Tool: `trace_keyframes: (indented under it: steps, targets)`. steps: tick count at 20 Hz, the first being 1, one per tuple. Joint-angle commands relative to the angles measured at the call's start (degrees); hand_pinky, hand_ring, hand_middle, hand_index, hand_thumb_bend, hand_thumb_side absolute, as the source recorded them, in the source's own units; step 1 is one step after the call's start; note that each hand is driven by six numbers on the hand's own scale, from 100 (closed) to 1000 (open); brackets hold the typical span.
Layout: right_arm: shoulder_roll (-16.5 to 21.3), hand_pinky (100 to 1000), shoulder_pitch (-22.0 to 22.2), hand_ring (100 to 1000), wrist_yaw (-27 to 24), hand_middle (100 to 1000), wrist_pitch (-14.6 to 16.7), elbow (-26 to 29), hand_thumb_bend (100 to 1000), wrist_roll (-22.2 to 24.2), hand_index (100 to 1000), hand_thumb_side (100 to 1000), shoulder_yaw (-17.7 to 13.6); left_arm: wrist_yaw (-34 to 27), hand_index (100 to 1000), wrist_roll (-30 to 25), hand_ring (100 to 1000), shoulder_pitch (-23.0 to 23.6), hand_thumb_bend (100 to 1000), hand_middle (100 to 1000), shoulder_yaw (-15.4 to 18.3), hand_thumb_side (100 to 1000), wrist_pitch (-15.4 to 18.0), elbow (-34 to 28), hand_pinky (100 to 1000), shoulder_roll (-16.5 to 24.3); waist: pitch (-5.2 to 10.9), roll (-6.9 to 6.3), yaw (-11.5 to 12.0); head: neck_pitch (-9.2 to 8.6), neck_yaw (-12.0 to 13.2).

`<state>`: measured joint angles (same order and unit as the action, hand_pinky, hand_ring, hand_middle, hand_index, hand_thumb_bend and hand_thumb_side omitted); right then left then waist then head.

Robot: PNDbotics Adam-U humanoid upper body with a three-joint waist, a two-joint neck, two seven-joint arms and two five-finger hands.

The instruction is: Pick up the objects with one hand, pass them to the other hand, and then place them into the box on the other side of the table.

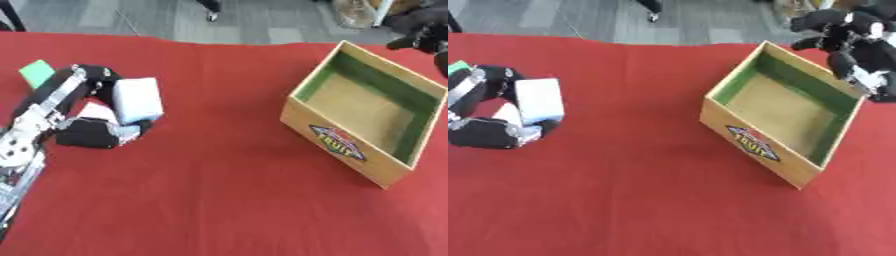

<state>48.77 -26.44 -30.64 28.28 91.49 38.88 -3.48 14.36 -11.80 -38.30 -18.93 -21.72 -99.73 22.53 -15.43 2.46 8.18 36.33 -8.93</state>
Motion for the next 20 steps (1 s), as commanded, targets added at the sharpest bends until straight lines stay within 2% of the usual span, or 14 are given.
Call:
trace_keyframes:
  steps: [1, 11, 20]
  targets:
    - [2.5, 862, -1.5, 997, 0.3, 849, 1.2, -0.2, 100, 0.9, 919, 420, 0.2, 0.8, 452, -0.1, 470, -1.7, 100, 358, -0.5, 100, 0.9, 0.9, 690, -1.8, 0.93, 0.07, 0.4, -0.55, -1.4]
    - [2.1, 862, -4.9, 999, 0.7, 851, 1.1, -1.7, 100, 2.5, 919, 414, 2.2, 2.5, 452, -0.3, 465, -5.3, 100, 352, -3.0, 100, 3.7, 6.2, 689, -10.1, 0.8, 0.81, 3.8, -0.44, -4.9]
    - [1.3, 863, -7.0, 1000, 3.6, 854, 1.6, -4.5, 100, 3.5, 922, 374, 3.0, 2.7, 452, 0.2, 462, -6.8, 100, 348, -4.3, 100, 6.0, 8.9, 660, -15.5, 0.32, 1.15, 5.8, 0.17, -7.6]
